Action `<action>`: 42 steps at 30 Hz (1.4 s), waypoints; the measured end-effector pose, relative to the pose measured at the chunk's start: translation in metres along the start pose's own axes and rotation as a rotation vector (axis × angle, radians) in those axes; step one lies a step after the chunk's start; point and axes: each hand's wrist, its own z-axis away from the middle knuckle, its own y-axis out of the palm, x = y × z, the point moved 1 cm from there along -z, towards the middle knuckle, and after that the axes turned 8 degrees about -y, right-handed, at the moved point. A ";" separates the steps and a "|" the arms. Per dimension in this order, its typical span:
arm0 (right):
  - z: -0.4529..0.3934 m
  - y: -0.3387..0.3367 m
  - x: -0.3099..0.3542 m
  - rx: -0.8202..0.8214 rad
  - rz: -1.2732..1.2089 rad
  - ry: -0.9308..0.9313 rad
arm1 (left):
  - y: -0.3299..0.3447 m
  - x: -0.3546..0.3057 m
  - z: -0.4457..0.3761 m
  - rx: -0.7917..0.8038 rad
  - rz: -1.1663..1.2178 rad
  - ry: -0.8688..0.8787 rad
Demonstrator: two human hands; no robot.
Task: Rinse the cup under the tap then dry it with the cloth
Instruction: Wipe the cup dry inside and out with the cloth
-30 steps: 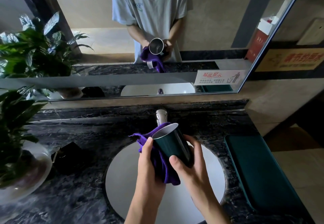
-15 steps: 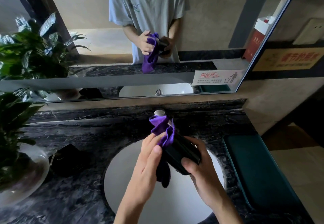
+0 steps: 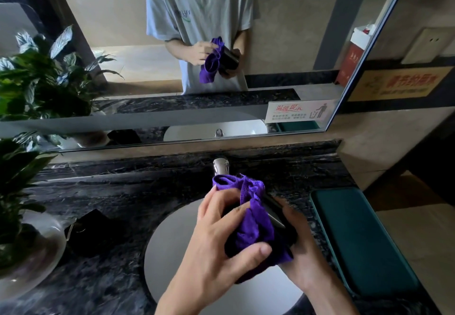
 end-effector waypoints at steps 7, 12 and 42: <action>0.004 0.007 0.009 0.027 0.121 0.082 | 0.014 -0.010 0.001 -0.136 -0.138 0.083; 0.002 0.005 0.028 -0.041 0.299 0.247 | 0.030 -0.009 0.003 -0.031 -0.202 0.135; 0.002 0.039 0.009 -0.414 0.554 -0.275 | 0.034 -0.007 -0.005 -0.470 0.434 -0.536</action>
